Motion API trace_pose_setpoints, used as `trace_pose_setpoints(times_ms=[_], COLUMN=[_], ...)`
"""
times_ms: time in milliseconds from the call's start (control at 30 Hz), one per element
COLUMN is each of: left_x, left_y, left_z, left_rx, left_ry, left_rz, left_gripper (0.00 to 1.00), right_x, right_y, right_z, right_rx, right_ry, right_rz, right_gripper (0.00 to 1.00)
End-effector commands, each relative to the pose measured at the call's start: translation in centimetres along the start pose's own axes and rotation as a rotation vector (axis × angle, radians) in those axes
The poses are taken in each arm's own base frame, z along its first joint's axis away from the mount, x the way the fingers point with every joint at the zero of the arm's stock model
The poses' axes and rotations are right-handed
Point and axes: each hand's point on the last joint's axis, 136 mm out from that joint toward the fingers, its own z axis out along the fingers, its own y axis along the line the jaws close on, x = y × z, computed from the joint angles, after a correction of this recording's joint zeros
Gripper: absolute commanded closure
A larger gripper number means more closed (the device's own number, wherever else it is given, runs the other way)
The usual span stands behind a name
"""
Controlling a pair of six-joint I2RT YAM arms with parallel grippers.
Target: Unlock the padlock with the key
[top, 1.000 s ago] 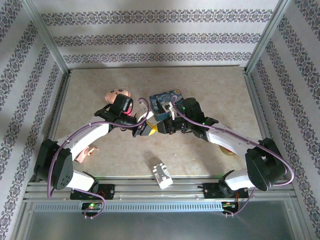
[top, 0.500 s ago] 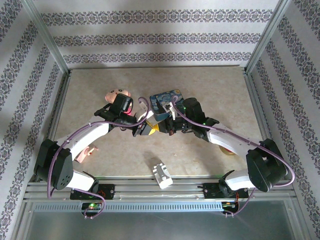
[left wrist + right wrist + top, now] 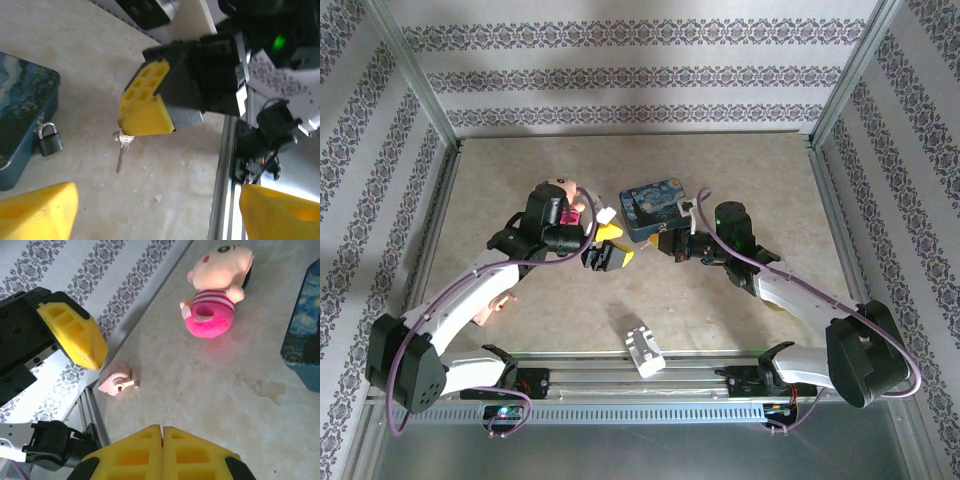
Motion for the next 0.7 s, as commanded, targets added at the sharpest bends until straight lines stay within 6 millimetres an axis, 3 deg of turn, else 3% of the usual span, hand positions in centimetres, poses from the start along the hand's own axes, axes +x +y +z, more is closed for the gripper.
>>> trace_pose_setpoints(times_ms=[0, 33, 233, 433, 667], left_x=[-2.8, -3.2, -5.0, -6.4, -5.8], left_y=[1.3, 1.6, 2.9, 2.7, 2.8], left_z=[-0.9, -1.1, -1.0, 0.7, 2.5], left_rx=[-0.11, -0.131, -0.138, 0.016, 0.091], left_ry=[-0.135, -0.163, -0.311, -0.366, -0.306], left_rz=[-0.017, -0.038, -0.229, -0.345, -0.377], left_gripper=[0.06, 0.01, 0.01, 0.2, 0.33], right_x=[-2.3, -2.7, -5.1, -6.7, -8.1], right_y=[0.8, 0.9, 0.9, 1.7, 3.2], right_z=[-0.8, -1.0, -2.2, -2.3, -2.7], right_rx=[-0.006, -0.006, -0.044, -0.11, -0.18], right_ry=[-0.104, -0.123, -0.251, -0.286, -0.322], right_rz=[-0.006, 0.002, 0.075, 0.121, 0.131], right_gripper=[1.0, 1.0, 1.0, 1.0, 1.0])
